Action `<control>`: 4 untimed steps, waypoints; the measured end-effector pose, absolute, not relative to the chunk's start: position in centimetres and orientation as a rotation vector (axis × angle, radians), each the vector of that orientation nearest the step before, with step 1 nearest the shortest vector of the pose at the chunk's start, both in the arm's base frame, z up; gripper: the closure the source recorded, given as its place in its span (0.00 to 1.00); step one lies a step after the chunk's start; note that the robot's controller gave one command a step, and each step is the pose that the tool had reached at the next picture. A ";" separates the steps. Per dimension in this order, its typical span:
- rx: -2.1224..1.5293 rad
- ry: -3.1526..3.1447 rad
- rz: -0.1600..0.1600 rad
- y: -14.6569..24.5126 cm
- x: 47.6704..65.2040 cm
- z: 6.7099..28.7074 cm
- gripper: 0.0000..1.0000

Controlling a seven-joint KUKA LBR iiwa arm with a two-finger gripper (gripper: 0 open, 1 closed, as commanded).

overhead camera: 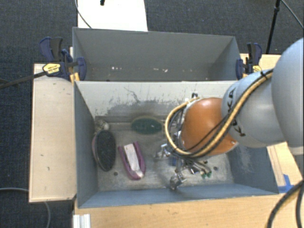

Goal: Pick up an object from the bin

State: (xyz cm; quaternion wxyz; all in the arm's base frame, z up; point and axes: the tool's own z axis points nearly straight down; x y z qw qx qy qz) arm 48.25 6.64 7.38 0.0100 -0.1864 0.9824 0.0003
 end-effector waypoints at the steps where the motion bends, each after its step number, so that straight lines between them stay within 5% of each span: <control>1: -0.734 3.046 0.002 3.7 51.2 7.3 0.00; 2: -0.816 3.028 0.002 1.9 54.6 7.3 0.00; 3: -0.813 3.024 0.001 2.0 54.7 7.5 1.00; 4: -1.134 2.921 -0.011 -9.0 55.5 22.8 1.00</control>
Offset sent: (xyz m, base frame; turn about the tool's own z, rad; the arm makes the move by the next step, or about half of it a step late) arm 0.0267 -0.0296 -0.0038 -0.0999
